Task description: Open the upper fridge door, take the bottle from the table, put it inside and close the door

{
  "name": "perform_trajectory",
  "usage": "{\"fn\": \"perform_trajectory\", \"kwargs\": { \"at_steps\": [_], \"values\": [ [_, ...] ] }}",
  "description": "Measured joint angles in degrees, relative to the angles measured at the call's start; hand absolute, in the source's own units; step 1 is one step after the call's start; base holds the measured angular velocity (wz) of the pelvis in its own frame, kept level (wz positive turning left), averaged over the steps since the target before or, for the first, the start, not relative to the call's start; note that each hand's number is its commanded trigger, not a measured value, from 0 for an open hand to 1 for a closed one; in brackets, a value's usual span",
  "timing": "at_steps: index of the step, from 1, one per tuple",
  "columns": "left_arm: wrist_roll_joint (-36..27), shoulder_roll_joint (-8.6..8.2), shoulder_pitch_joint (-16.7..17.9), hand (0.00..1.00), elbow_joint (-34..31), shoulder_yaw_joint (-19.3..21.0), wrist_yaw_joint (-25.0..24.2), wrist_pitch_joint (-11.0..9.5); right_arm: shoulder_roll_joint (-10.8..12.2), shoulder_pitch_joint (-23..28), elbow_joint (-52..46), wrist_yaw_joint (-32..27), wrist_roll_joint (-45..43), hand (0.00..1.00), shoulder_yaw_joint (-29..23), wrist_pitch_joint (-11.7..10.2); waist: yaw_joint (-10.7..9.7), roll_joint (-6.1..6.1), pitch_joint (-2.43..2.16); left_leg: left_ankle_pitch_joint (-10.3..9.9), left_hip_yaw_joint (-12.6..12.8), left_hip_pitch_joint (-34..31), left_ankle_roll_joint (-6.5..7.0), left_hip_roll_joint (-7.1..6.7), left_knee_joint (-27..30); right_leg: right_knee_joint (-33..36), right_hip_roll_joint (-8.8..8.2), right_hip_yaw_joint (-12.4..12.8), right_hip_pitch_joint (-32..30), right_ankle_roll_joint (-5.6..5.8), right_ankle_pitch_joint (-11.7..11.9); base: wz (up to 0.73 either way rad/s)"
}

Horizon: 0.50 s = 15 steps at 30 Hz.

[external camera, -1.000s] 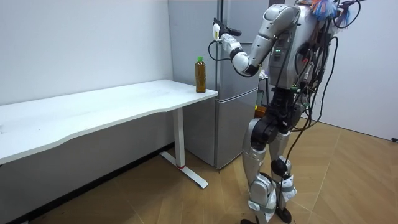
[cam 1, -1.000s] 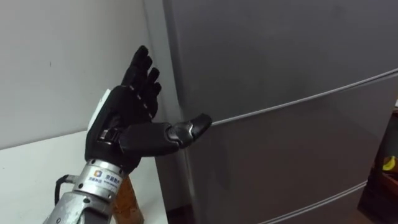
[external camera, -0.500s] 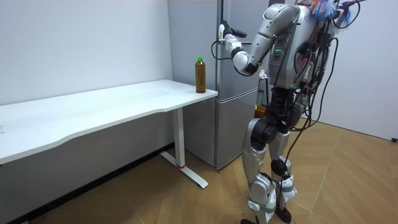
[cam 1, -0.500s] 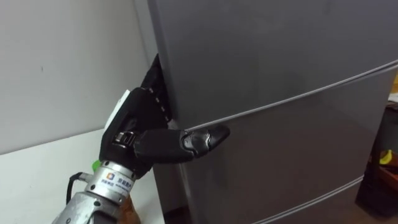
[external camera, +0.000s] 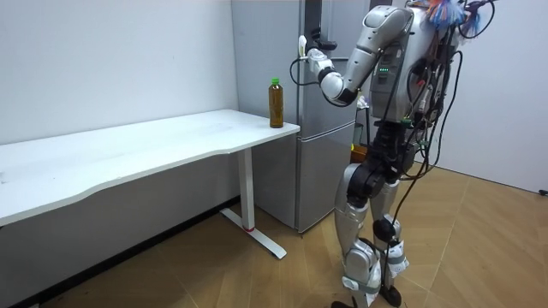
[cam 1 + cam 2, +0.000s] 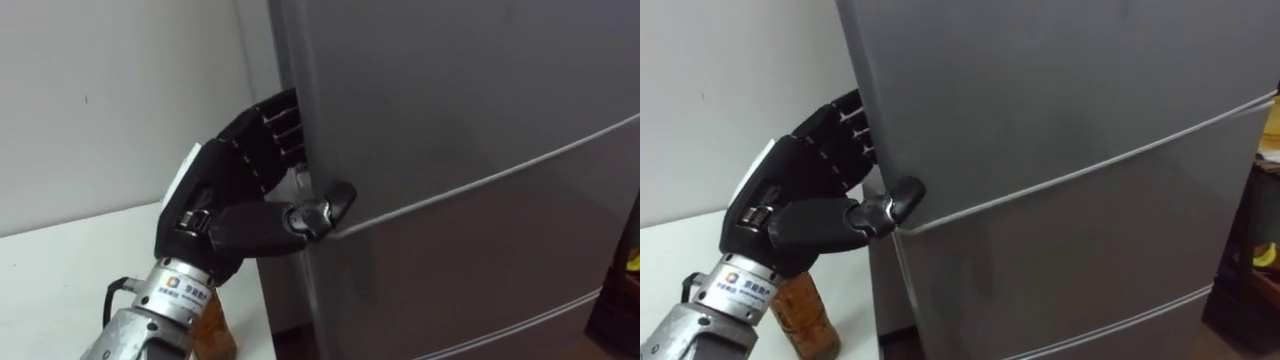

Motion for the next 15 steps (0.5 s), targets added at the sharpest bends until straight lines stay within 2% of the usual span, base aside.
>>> {"fn": "perform_trajectory", "kwargs": {
  "at_steps": [4, 9, 11, 12, 13, 14, 15],
  "values": [
    [0.44, -0.16, -0.01, 0.99, 0.43, -0.11, 0.09, -0.15, -0.01, -0.2, 0.19, -0.03, 0.27, 0.0, 0.3, -0.02, -0.29, -0.04, -0.01, 0.01, 0.0, -0.11, 0.01, 0.03, 0.44, 0.06, 0.02, 0.08, 0.03, 0.0, 0.0, 0.0],
    [0.68, -0.16, -0.01, 0.82, 0.44, -0.16, 0.09, -0.29, -0.02, -0.25, 0.22, -0.06, 0.38, 0.0, 0.37, -0.02, -0.19, 0.16, -0.15, 0.01, -0.01, -0.11, 0.01, 0.06, 0.49, 0.1, 0.04, 0.06, 0.04, -0.01, 0.01, 0.0],
    [0.69, -0.16, -0.01, 0.63, 0.44, -0.22, 0.09, -0.33, -0.02, -0.25, 0.22, -0.07, 0.38, 0.0, 0.37, -0.02, -0.24, 0.2, -0.17, 0.01, 0.0, -0.1, 0.01, 0.06, 0.49, 0.1, 0.04, 0.08, 0.06, -0.01, 0.01, 0.0],
    [0.69, -0.16, -0.01, 0.57, 0.44, -0.23, 0.09, -0.36, -0.02, -0.25, 0.22, -0.07, 0.38, 0.0, 0.37, -0.02, -0.24, 0.2, -0.17, 0.01, 0.0, -0.1, 0.01, 0.06, 0.49, 0.1, 0.04, 0.08, 0.06, -0.01, 0.01, 0.0],
    [0.69, -0.16, -0.01, 0.45, 0.44, -0.25, 0.09, -0.4, -0.02, -0.26, 0.22, -0.07, 0.38, 0.0, 0.37, -0.02, -0.24, 0.2, -0.17, 0.01, 0.0, -0.09, 0.01, 0.06, 0.49, 0.1, 0.04, 0.08, 0.07, -0.01, 0.01, 0.0],
    [0.69, -0.16, -0.01, 0.17, 0.44, -0.26, 0.09, -0.41, -0.02, -0.26, 0.22, -0.07, 0.38, 0.0, 0.37, -0.02, -0.24, 0.21, -0.17, 0.01, 0.0, -0.09, 0.01, 0.06, 0.49, 0.1, 0.04, 0.08, 0.07, -0.01, 0.01, 0.0],
    [0.67, -0.16, -0.01, 0.08, 0.44, -0.26, 0.09, -0.43, -0.02, -0.26, 0.22, -0.08, 0.38, 0.0, 0.37, -0.02, -0.24, 0.19, -0.16, 0.01, 0.0, -0.08, 0.01, 0.06, 0.49, 0.1, 0.04, 0.09, 0.08, -0.01, 0.01, 0.0]
  ]
}}
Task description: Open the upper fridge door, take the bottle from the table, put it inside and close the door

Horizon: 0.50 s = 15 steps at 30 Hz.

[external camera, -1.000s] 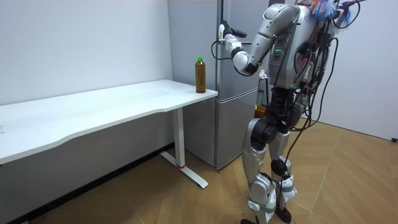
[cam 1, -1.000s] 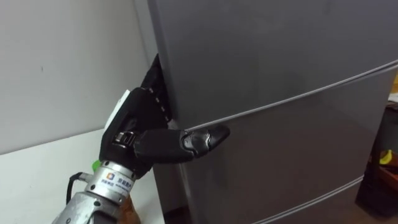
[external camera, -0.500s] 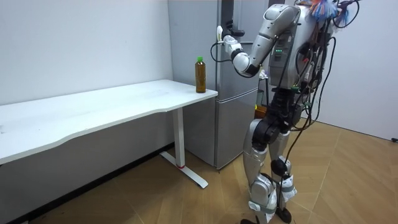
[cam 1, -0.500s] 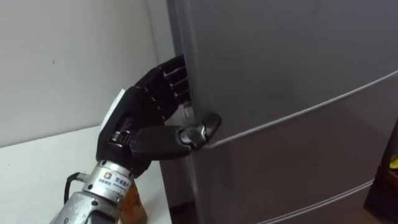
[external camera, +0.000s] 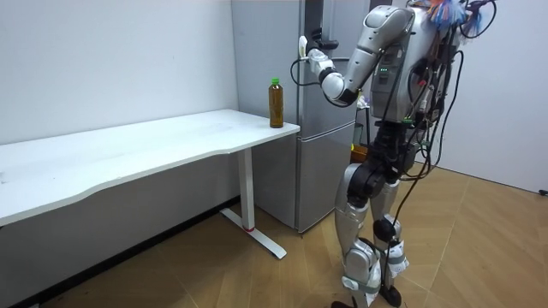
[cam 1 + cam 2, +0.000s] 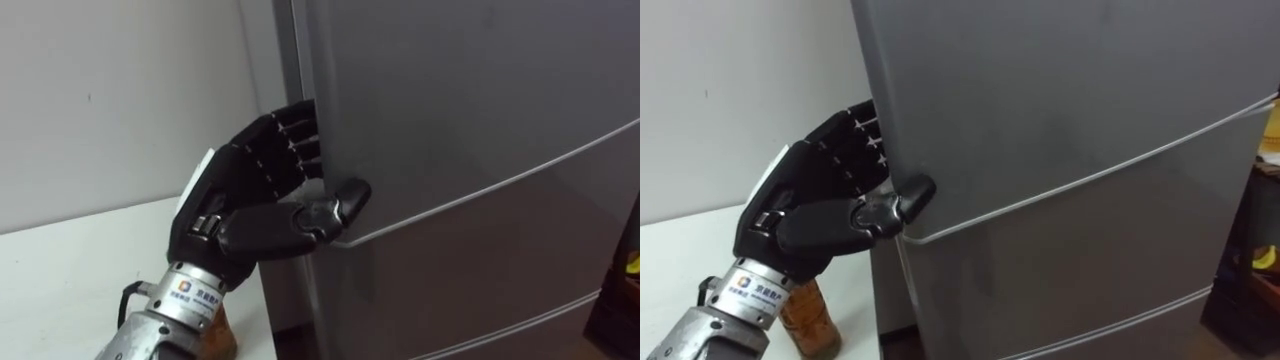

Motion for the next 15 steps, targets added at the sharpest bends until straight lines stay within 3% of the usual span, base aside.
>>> {"fn": "perform_trajectory", "kwargs": {
  "at_steps": [1, 5, 8, 15],
  "values": [
    [0.07, 0.0, 0.0, 0.0, 0.0, -0.17, 0.0, -0.03, 0.0, 0.0, -0.01, -0.02, -0.01, 0.0, 0.02, 0.0, -0.01, 0.01, -0.01, 0.0, 0.0, 0.0, 0.0, 0.0, 0.0, -0.01, 0.0, -0.02, 0.01, 0.0, 0.0, 0.0],
    [0.08, 0.13, 0.0, 0.0, -0.02, -0.72, -0.1, -0.32, 0.0, 0.0, -0.02, -0.09, -0.02, 0.0, 0.04, -0.02, -0.02, 0.0, 0.0, 0.0, 0.0, 0.01, 0.0, -0.01, 0.0, -0.01, -0.01, -0.06, 0.03, 0.0, 0.0, 0.0],
    [0.56, 0.53, 0.01, 0.0, 0.01, -3.27, -0.47, -0.07, 0.0, 0.02, -0.03, -0.13, -0.01, 0.0, 0.03, -0.06, -0.1, -0.01, 0.01, 0.0, 0.01, 0.04, 0.0, -0.01, 0.02, 0.06, -0.01, -0.01, 0.02, 0.0, 0.0, 0.0],
    [0.47, 1.33, 0.01, 0.0, -0.01, -3.43, -0.5, -0.1, -0.07, 0.14, -0.03, -0.53, 0.01, 0.0, 0.03, -0.07, -0.05, 0.15, -0.12, 0.0, 0.07, 0.12, 0.0, 0.01, 0.05, 0.14, -0.01, 0.05, 0.01, 0.0, 0.03, 0.0]
  ]
}}
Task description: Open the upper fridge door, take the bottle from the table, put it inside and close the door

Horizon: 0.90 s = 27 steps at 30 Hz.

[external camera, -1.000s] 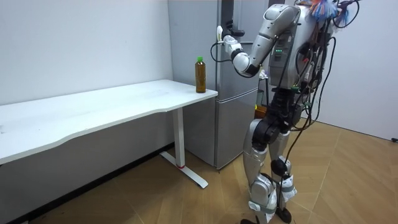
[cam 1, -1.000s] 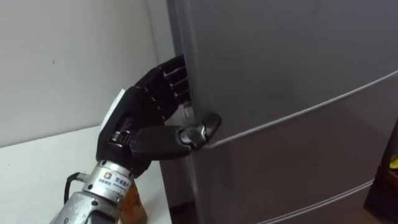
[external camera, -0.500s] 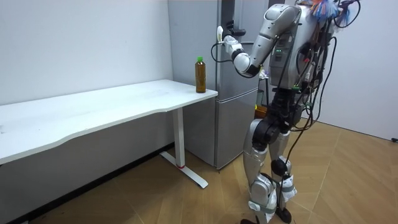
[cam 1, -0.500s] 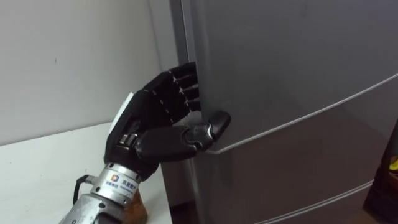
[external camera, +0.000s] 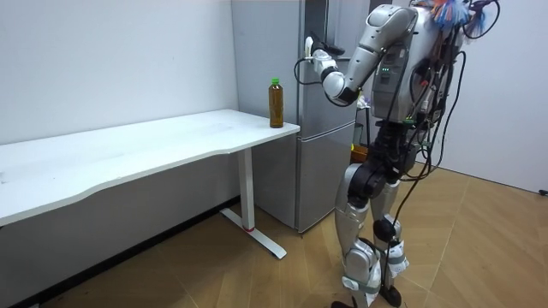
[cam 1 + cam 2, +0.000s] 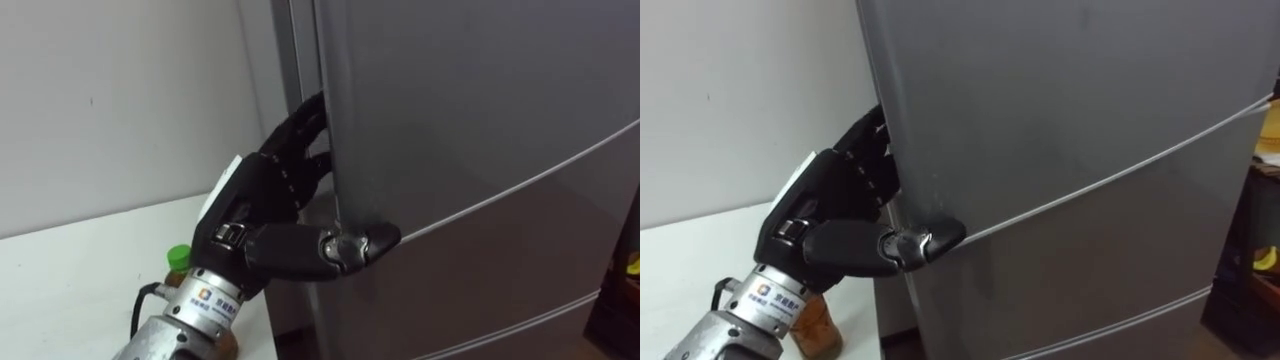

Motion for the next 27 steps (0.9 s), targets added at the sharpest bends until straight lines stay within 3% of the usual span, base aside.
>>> {"fn": "perform_trajectory", "kwargs": {
  "at_steps": [12, 23, 27],
  "values": [
    [-0.01, 0.49, 0.0, 0.0, -0.4, -0.74, -0.01, -0.01, -0.46, 0.25, 0.03, -0.62, 1.91, 0.0, 0.1, 0.03, -0.01, 0.38, -0.28, 0.0, 0.03, -0.21, 0.0, 0.01, 0.01, -0.07, -0.07, -0.34, -0.01, 0.0, 0.02, 0.0],
    [0.04, 1.02, 0.0, 0.0, -0.63, -1.8, -0.01, -0.01, -1.45, 0.34, 0.01, -0.54, 4.19, 0.0, 3.35, 0.0, 0.02, 0.74, -0.51, 0.01, 0.02, -0.25, 0.02, -0.01, 0.03, -0.03, -0.22, -1.13, 0.11, 0.02, 0.03, 0.01],
    [0.04, 1.14, 0.0, 0.0, -0.62, -2.08, -0.02, -0.01, -1.93, -0.05, 0.41, -0.04, 4.19, 0.0, 4.35, -0.01, 0.04, 0.62, -0.41, 0.02, 0.02, -0.18, 0.03, -0.02, 0.03, -0.01, -0.24, -1.14, 0.16, 0.03, 0.04, 0.0]
  ]
}}
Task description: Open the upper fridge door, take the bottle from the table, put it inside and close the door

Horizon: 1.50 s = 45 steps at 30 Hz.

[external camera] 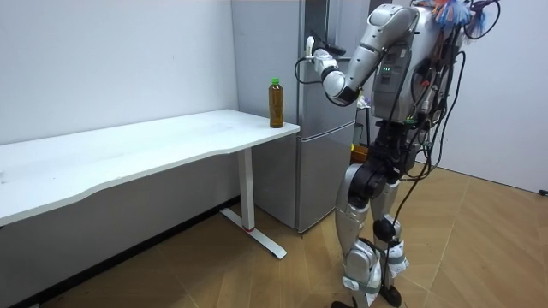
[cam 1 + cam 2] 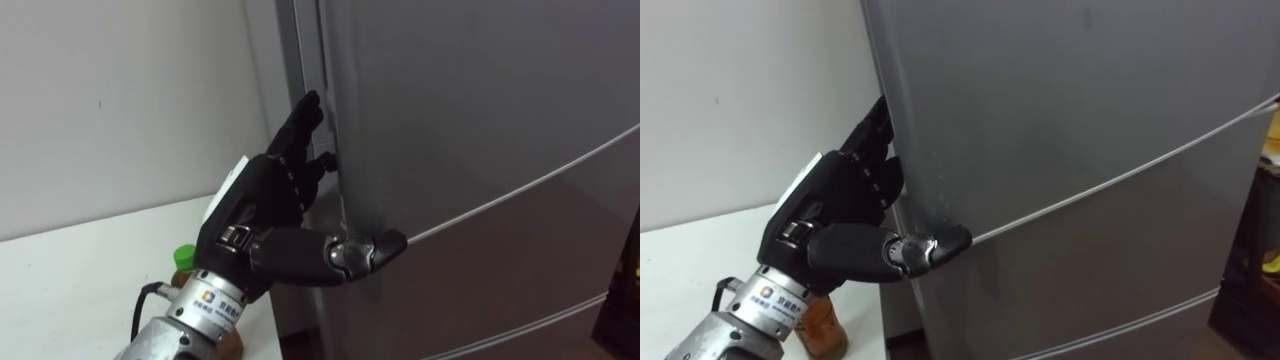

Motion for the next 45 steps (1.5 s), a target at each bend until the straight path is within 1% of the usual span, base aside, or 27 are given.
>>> {"fn": "perform_trajectory", "kwargs": {
  "at_steps": [5, 12, 21, 28, 38, 43, 45],
  "values": [
    [-0.01, 0.0, 0.0, 0.0, 0.0, -0.52, -0.08, -0.26, -0.03, -0.08, 0.19, 0.05, 0.2, 0.0, 0.12, 0.0, 0.05, -0.26, 0.27, 0.0, 0.01, -0.03, 0.01, -0.04, 0.0, -0.19, -0.03, 0.01, 0.01, 0.02, 0.0, 0.0],
    [-0.05, -0.05, 0.0, 0.0, 0.0, -0.56, -0.12, -0.34, -0.06, -0.12, 0.37, 0.09, 0.22, 0.0, 0.11, 0.0, 0.05, -0.27, 0.34, 0.01, 0.1, 0.0, 0.01, -0.04, -0.01, -0.28, -0.03, 0.04, 0.02, 0.03, 0.0, 0.0],
    [-0.04, -0.19, 0.0, 0.0, 0.0, -0.55, -0.12, -0.46, -0.1, -0.18, 0.79, 0.25, 0.97, 0.0, 0.03, 0.0, 0.06, -0.05, 0.27, 0.0, 0.48, 0.09, 0.01, -0.1, -0.07, -1.01, 0.01, 0.7, 0.13, 0.24, 0.27, 0.0],
    [-0.02, -0.66, 0.0, 0.0, 0.02, -0.54, -0.12, -0.47, -0.54, -0.11, 0.59, 1.37, 0.72, 0.0, -0.13, 0.02, 0.05, -0.11, 0.51, 0.0, 1.22, 0.1, 0.01, -0.1, -0.09, -1.03, -0.01, 1.1, 0.17, 0.37, 0.45, -0.01],
    [-0.18, -0.98, 0.0, 0.0, 0.02, -0.53, -0.12, -0.47, -0.83, -0.03, 0.34, 2.41, 0.71, 0.0, -0.12, 0.06, 0.04, 0.0, 0.48, -0.02, 1.77, -0.14, 0.05, -0.03, -0.09, -1.05, -0.02, 1.19, -0.2, 0.38, 0.45, 0.0],
    [-0.23, -1.18, 0.0, 0.0, 0.02, -0.53, -0.12, -0.47, -1.0, 0.22, -0.09, 2.62, 0.71, 0.0, -0.12, 0.09, 0.05, 0.28, 0.28, -0.05, 1.91, -0.14, 0.1, -0.03, -0.15, -1.01, -0.03, 1.22, -0.22, 0.43, 0.5, 0.0],
    [-0.23, -1.19, 0.0, 0.0, 0.02, -0.53, -0.12, -0.47, -1.1, 0.27, -0.09, 2.73, 0.71, 0.0, -0.13, 0.09, 0.05, 0.28, 0.29, -0.05, 1.93, -0.17, 0.1, -0.04, -0.14, -1.0, -0.04, 1.22, -0.26, 0.43, 0.52, 0.0]
  ]
}}
